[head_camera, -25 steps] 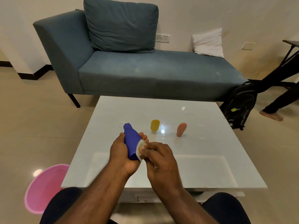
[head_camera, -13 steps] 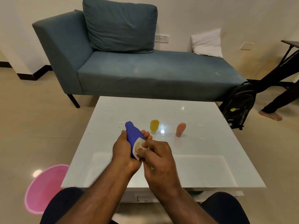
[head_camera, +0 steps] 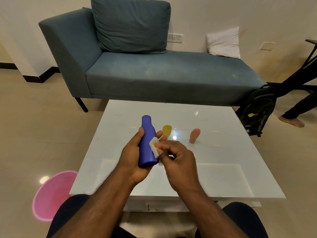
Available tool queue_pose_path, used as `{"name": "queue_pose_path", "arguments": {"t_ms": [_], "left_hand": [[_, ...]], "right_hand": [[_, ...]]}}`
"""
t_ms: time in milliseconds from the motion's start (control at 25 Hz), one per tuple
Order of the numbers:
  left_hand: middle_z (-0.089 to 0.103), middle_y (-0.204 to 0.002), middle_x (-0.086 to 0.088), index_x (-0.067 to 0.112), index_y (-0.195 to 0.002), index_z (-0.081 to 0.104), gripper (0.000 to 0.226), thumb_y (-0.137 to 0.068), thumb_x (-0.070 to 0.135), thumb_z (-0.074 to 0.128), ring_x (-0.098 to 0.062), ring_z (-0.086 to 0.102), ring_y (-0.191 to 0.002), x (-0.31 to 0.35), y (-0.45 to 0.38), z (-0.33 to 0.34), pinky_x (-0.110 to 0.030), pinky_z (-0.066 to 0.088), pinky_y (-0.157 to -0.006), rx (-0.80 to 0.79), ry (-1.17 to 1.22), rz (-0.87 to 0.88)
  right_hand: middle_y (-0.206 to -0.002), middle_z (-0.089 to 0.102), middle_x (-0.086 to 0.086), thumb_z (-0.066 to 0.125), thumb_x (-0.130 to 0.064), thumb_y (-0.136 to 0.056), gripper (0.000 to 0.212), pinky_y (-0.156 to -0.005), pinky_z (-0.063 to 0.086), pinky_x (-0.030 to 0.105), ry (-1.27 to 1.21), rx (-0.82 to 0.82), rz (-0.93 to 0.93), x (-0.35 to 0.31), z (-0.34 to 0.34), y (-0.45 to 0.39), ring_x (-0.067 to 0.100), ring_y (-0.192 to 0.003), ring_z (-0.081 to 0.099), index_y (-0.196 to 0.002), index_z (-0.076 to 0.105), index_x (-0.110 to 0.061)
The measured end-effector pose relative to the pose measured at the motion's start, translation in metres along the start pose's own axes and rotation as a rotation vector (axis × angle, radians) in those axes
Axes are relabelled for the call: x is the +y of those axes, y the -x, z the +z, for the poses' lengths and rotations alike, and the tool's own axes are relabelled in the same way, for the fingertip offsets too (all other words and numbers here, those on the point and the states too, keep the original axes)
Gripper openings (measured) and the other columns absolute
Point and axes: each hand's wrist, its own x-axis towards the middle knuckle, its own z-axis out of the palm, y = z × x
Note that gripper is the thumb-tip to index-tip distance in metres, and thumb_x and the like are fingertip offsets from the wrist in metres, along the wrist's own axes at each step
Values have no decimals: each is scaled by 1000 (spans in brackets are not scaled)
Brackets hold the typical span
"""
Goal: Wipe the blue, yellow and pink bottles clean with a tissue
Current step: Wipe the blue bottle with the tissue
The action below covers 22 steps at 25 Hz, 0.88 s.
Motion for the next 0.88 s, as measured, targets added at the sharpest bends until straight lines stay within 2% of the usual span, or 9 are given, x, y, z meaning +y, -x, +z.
{"name": "queue_pose_path", "arguments": {"t_ms": [80,160,280,400,560,760,880], "left_hand": [[75,-111,-12,15,-128,62,43,-97,43,53,-27,75,-88,-7,3,2,-41,63,-72,-24,-58,11],[74,-109,-12,17,-127,63,43,-95,44,56,-26,74,-86,-12,3,2,-40,61,-71,-20,-85,26],[74,-103,-11,14,-129,62,47,-94,45,58,-24,71,-83,-8,-3,-5,-37,60,-71,26,-53,55],[73,-109,-11,14,-132,61,49,-92,42,63,-25,71,-92,-4,-7,-12,-37,61,-73,42,-12,83],[72,-110,-15,15,-131,60,46,-93,40,60,-26,72,-87,-16,-1,-11,-41,61,-73,2,-100,78],[73,-112,-11,23,-127,62,45,-85,40,60,-25,75,-85,-19,6,-7,-41,61,-68,-28,-195,131],[73,-115,-8,22,-131,62,44,-92,43,55,-23,74,-84,-12,2,-8,-38,61,-66,-39,-117,96]], "right_hand": [[-95,67,-14,65,-25,-88,8,-71,57,26,-22,38,32,-6,-2,-15,12,-91,64,-92,71,-28],[-92,66,-17,65,-24,-88,8,-70,57,25,-42,54,44,-11,-3,-20,10,-89,64,-91,70,-29],[-90,65,-15,66,-20,-86,11,-72,52,17,46,47,-11,-12,2,-1,5,-89,62,-92,70,-29],[-88,62,-17,68,-19,-85,13,-72,49,14,174,41,-80,-11,7,24,4,-89,59,-94,71,-27],[-90,62,-15,65,-25,-88,5,-72,52,17,221,66,-69,-14,0,-1,5,-85,60,-89,70,-25],[-91,60,-13,61,-27,-91,8,-69,52,16,262,66,-31,-22,-6,-27,5,-81,61,-85,65,-27],[-90,57,-12,62,-20,-90,8,-74,49,16,329,18,-106,-16,-3,-6,6,-85,58,-87,67,-25]]}}
